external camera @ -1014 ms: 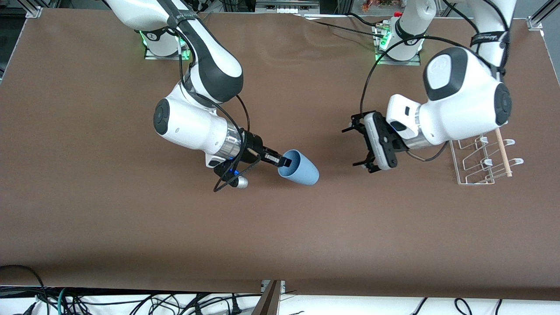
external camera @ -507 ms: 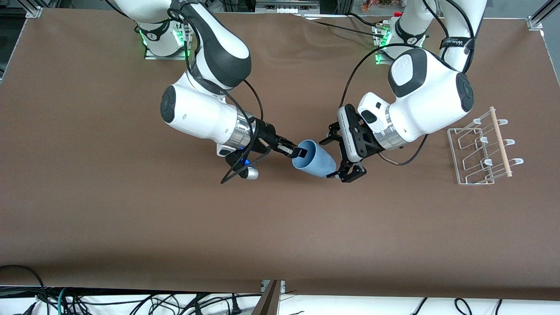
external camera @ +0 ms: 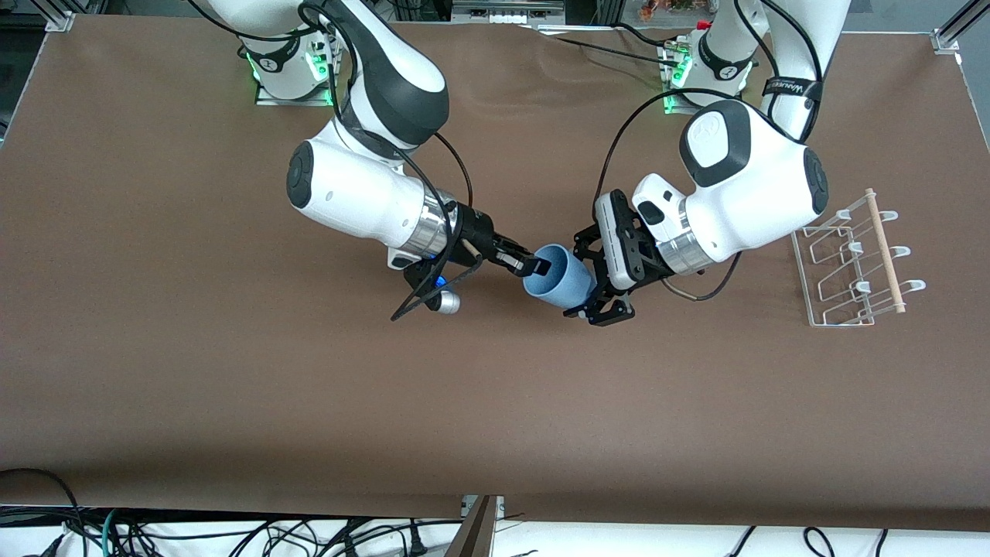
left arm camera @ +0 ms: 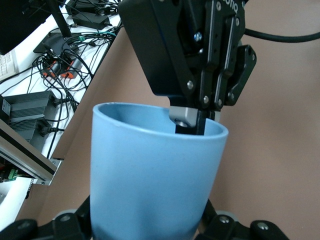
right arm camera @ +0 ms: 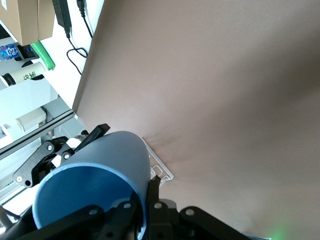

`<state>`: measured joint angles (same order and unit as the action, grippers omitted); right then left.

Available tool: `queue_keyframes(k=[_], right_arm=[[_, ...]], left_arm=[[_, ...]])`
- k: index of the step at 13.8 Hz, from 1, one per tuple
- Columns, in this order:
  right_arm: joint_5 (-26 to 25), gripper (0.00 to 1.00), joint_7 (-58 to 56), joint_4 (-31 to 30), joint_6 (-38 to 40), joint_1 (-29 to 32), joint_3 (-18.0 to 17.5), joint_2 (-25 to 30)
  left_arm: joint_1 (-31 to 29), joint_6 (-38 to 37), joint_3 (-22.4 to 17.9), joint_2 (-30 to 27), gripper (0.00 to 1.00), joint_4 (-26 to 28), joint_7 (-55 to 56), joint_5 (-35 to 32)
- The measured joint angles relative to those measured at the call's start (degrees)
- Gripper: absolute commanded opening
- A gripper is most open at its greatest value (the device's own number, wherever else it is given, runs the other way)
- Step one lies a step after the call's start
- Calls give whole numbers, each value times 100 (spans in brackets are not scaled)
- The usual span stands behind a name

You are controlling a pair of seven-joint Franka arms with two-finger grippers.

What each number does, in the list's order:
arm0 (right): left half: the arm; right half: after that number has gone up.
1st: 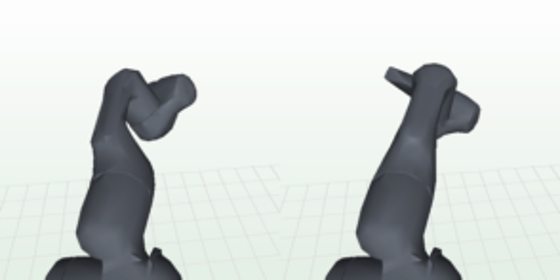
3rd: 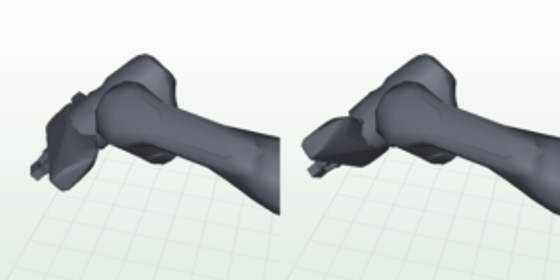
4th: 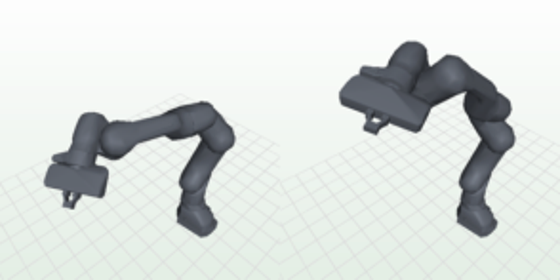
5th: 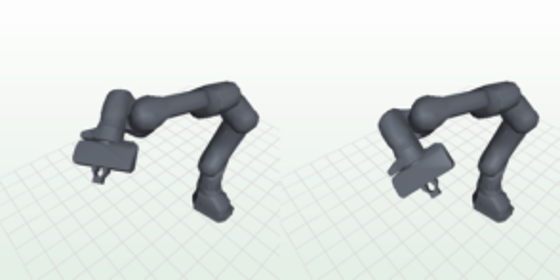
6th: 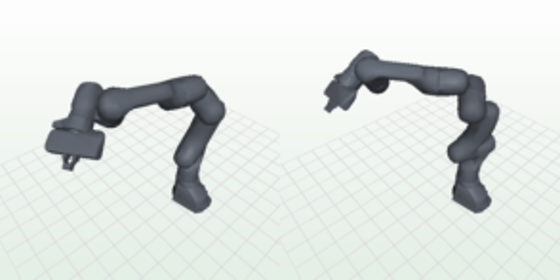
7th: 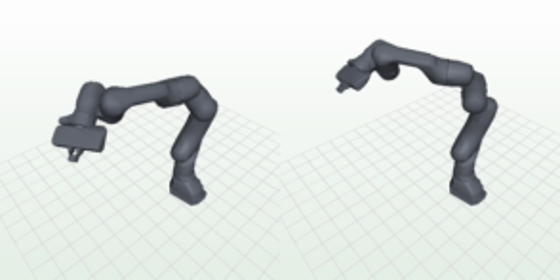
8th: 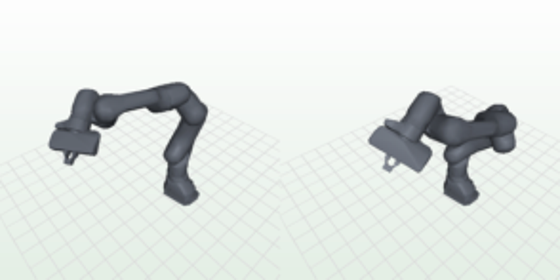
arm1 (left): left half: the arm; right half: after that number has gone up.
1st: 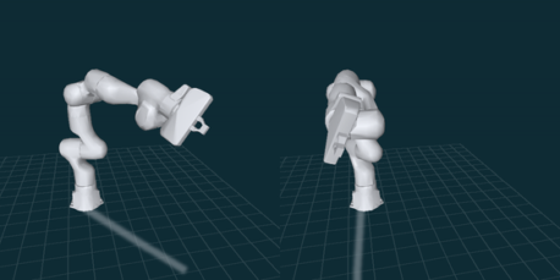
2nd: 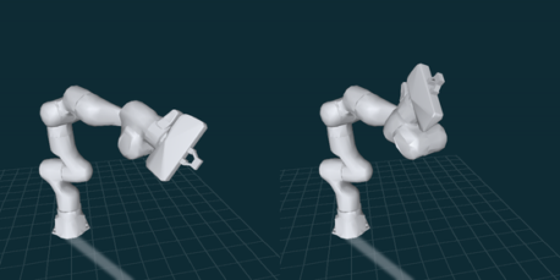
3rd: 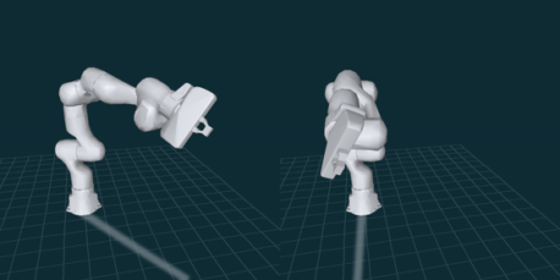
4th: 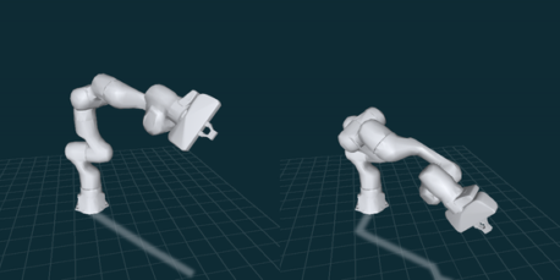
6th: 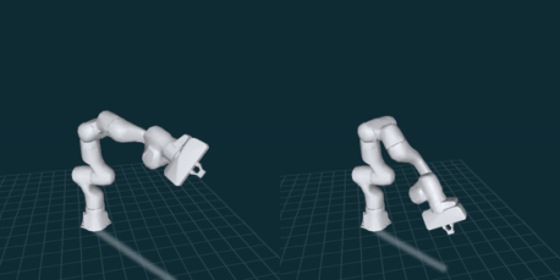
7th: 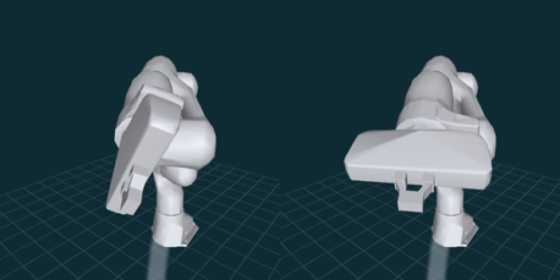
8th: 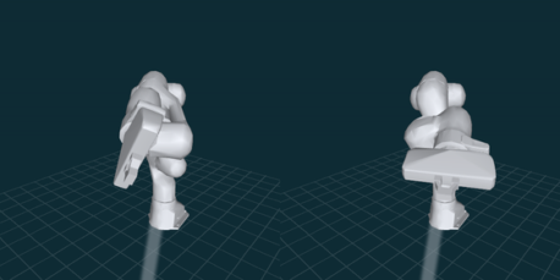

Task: Transfer cup to left arm and place on rack
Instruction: 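Close the left gripper on the cup rim held by the right gripper, then open the right gripper and withdraw while the left gripper carries the cup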

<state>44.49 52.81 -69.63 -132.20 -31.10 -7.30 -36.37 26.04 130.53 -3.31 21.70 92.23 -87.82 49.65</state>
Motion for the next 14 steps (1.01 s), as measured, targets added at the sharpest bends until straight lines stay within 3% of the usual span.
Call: queue_keyframes(k=[2, 3, 4, 5, 10, 14], right_arm=[[0, 0, 30, 0, 0, -1, -1, -1], [0, 23, 34, 0, 0, -1, -2, -1], [0, 87, 36, 0, 0, -1, -2, -1], [3, 100, 44, 8, 5, -3, -20, 0], [3, 100, 54, 74, 17, 64, -51, 0], [2, 100, -34, 162, 483, 379, -12, 32]], left_arm=[[0, -4, -2, 0, 6, 0, -7, 0], [0, -6, -3, 0, 6, 0, -9, 0], [-1, -11, -4, 0, 6, 0, -9, 0], [-2, -11, -9, 3, 6, 0, -9, 0], [-32, -369, -78, 6, 8, -8, -13, -41], [-257, -984, -158, 5, 7, -28, -20, -866]])
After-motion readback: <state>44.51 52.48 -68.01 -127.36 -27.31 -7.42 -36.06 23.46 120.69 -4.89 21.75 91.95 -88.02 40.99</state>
